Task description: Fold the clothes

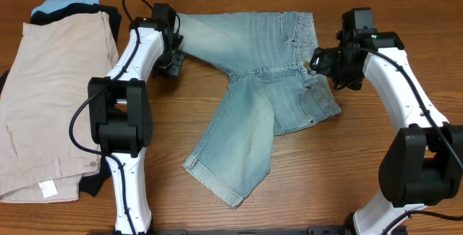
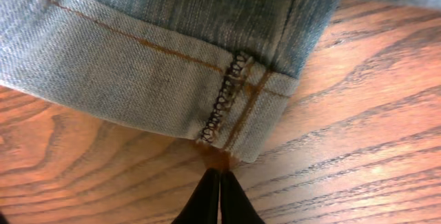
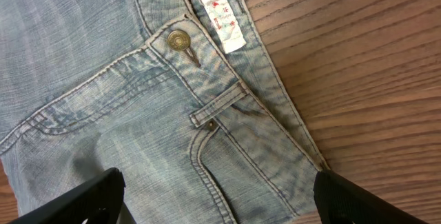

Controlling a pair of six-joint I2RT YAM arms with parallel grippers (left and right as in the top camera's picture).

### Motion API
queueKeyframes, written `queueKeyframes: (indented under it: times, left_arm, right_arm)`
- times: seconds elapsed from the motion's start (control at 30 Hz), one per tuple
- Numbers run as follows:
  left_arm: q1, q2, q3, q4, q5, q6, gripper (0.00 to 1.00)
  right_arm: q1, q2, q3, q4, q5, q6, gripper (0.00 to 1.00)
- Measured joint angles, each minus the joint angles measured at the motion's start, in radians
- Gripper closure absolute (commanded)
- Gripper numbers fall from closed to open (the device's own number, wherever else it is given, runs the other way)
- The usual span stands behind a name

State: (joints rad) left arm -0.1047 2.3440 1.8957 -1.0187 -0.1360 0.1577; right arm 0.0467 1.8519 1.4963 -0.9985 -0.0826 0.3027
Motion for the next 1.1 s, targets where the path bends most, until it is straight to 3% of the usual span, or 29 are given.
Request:
queueKeyframes:
  times: [0.03,0.07,0.1,0.17,0.3,0.7,1.1]
  left_arm:
    - [0.000,0.000,0.001,-0.004,0.010,-0.003,0.53]
    - [0.000,0.000,0.003,-0.013,0.020,-0.007,0.25]
    - [0.000,0.000,0.008,-0.025,0.033,-0.007,0.12]
    - [-0.002,0.000,0.030,-0.058,0.062,-0.001,0.00]
    - [-0.016,0.000,0.084,-0.069,0.083,0.032,0.00]
    - [-0.040,0.000,0.093,0.057,0.068,0.114,0.14]
    - [-0.039,0.049,0.093,0.047,0.068,0.111,0.13]
  right_arm:
    - [0.000,0.000,0.000,0.000,0.000,0.000,0.08]
    - [0.000,0.000,0.000,0.000,0.000,0.000,0.08]
    - [0.000,0.000,0.000,0.000,0.000,0.000,0.08]
    - [0.000,0.000,0.000,-0.001,0.000,0.000,0.08]
    - [0.000,0.000,0.000,-0.002,0.000,0.000,0.08]
    - [0.000,0.000,0.000,-0.008,0.000,0.000,0.08]
    - [0.000,0.000,0.000,-0.012,0.000,0.000,0.08]
